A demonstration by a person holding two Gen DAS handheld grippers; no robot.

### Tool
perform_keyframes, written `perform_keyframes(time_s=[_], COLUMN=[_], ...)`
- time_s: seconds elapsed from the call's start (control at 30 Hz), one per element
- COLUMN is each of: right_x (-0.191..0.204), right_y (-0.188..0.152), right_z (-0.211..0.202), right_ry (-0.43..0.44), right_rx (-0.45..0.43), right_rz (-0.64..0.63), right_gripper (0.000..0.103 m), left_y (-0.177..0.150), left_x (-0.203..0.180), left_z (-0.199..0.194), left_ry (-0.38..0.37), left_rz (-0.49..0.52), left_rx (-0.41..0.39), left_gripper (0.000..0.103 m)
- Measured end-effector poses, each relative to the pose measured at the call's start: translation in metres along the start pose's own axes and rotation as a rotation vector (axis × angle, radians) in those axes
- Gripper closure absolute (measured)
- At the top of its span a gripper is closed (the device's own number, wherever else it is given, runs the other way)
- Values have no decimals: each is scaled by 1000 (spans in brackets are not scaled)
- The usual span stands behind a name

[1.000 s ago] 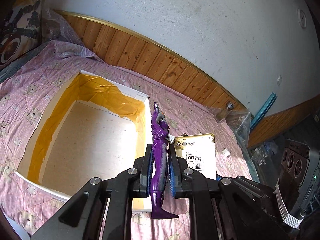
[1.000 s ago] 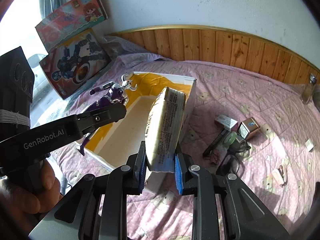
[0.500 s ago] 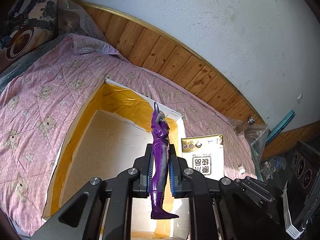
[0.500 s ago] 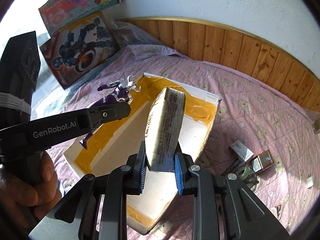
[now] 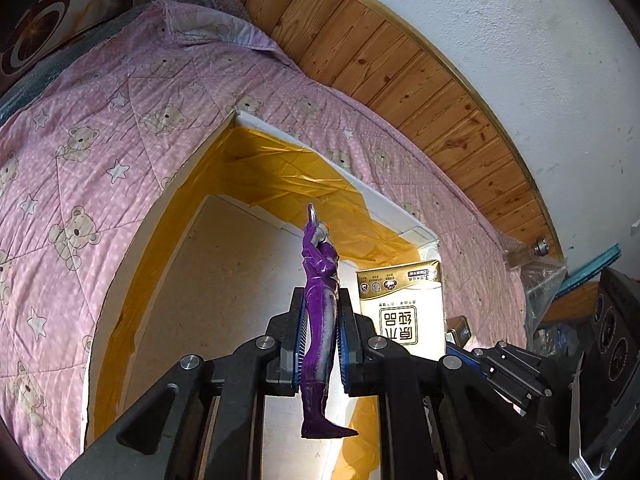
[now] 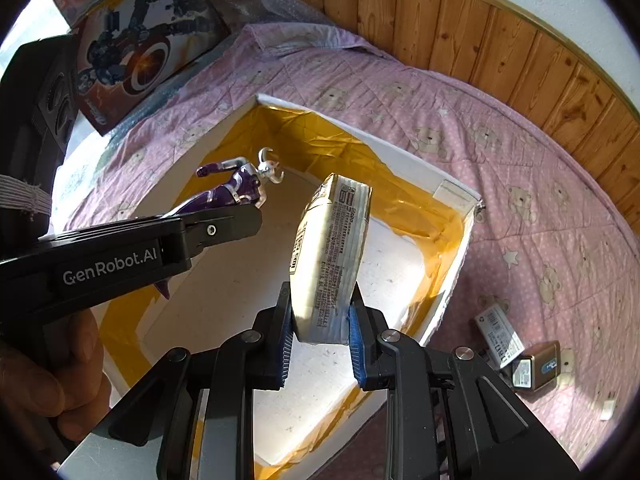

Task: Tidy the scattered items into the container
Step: 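Carry both items over the white box and open both tools to drop them, then move both tools back toward the scattered items on the bed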

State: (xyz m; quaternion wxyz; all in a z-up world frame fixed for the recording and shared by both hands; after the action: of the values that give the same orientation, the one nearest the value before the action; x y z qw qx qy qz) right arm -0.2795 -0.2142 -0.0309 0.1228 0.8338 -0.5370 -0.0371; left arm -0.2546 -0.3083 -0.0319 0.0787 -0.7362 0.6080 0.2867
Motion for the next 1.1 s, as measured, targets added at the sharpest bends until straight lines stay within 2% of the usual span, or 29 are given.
perform_keyframes(time_s=[0.17, 0.23, 0.27, 0.3, 0.5, 0.77, 1.1], right_x=[-10, -16, -18, -21, -16, 22, 59], right_y=[15, 18, 18, 17, -2, -45, -97], right_z=[25, 33, 35, 35, 16, -17, -49], right_ry=[9, 9, 9, 13, 69, 179, 215], right_rx=[72, 89, 94, 94, 53, -13, -60], right_rz=[13, 39, 50, 61, 98, 146, 141], right_gripper=[74, 72, 72, 72, 71, 68, 65], left_y=[16, 21, 23, 25, 18, -13, -61], left_x=[11, 16, 19, 24, 31, 7, -9], left_z=[21, 28, 31, 31, 20, -13, -56], left_ry=[50, 67, 78, 94, 93, 76, 56], left_rz=[-23, -27, -34, -42, -78, -31, -15], left_rx=[18, 28, 27, 21, 9, -27, -76], left_gripper=[88, 78, 67, 63, 62, 61, 57])
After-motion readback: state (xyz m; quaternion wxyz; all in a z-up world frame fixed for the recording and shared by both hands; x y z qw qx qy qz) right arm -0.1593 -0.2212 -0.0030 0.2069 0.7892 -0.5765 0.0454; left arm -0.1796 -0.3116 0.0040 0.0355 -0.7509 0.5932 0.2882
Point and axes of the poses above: each gripper's, at about its wrist camera, not at the fingertips, and z roughly the way its jaws point, x to its left, y to its top, the point moved 10 cm from there along z, roughly the way its jaws point, and after that the axes turned 10 degrees about x, right-handed, at the moved point
